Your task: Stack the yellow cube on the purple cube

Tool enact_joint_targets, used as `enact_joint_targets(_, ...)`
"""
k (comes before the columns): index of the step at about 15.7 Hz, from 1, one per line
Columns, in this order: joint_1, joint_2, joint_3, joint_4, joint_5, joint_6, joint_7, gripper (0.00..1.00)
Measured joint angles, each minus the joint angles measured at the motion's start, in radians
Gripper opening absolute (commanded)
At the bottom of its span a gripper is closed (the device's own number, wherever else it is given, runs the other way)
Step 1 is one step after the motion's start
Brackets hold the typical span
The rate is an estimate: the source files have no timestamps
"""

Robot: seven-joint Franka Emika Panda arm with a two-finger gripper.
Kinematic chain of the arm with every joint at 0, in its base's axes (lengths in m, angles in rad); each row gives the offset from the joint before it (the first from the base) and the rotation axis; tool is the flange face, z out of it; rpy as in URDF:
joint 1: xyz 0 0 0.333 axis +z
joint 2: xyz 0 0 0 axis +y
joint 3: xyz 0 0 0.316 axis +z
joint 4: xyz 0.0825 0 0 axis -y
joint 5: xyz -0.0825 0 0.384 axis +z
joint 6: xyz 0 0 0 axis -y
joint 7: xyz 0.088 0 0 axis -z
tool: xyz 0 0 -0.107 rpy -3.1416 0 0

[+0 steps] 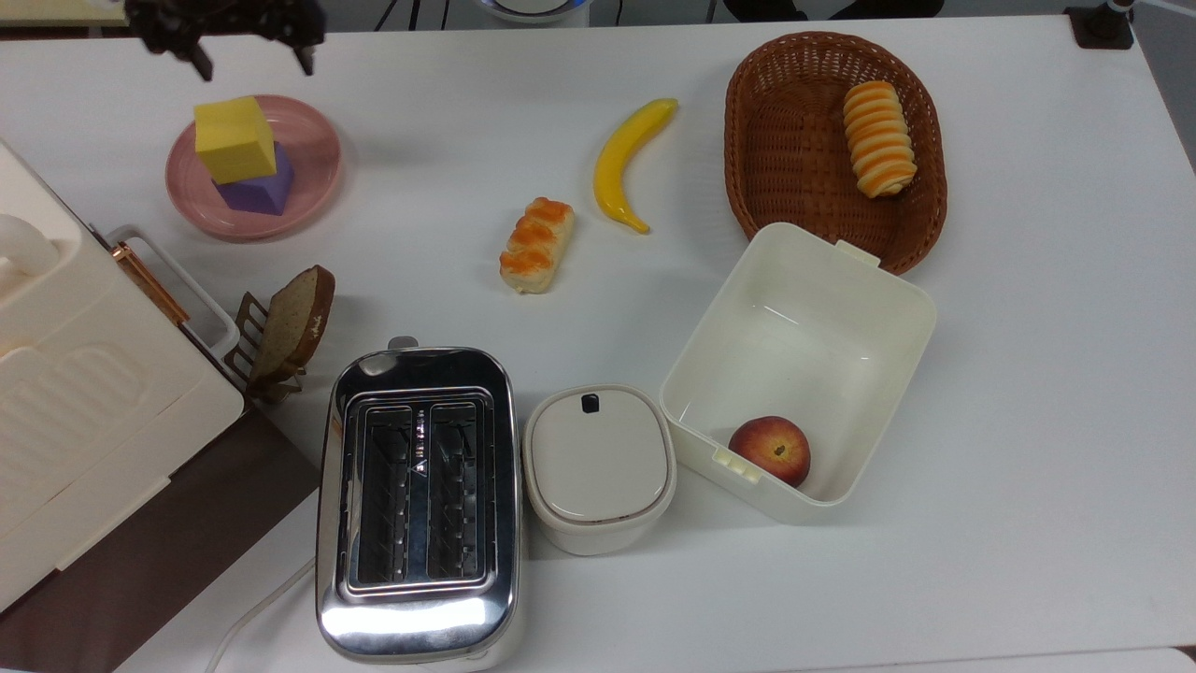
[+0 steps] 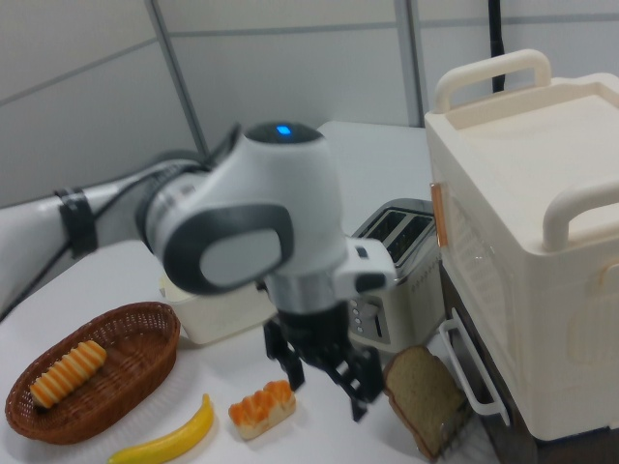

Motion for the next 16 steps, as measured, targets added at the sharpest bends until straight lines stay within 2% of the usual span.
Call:
enact_joint_targets(5,0.003,-0.023,0.16,0.078,-0.088,-0.148,0.242,1.0)
enact_joint_targets(11,0.012,-0.056,0.373,0.086,-0.097,-0.187,0.416,1.0)
enact_joint_targets(13,0.027,-0.057,0.405,0.086,-0.097,-0.19,0.424,1.0)
enact_joint_targets(16,0.038,-0.056,0.407,0.083,-0.088,-0.19,0.425,1.0)
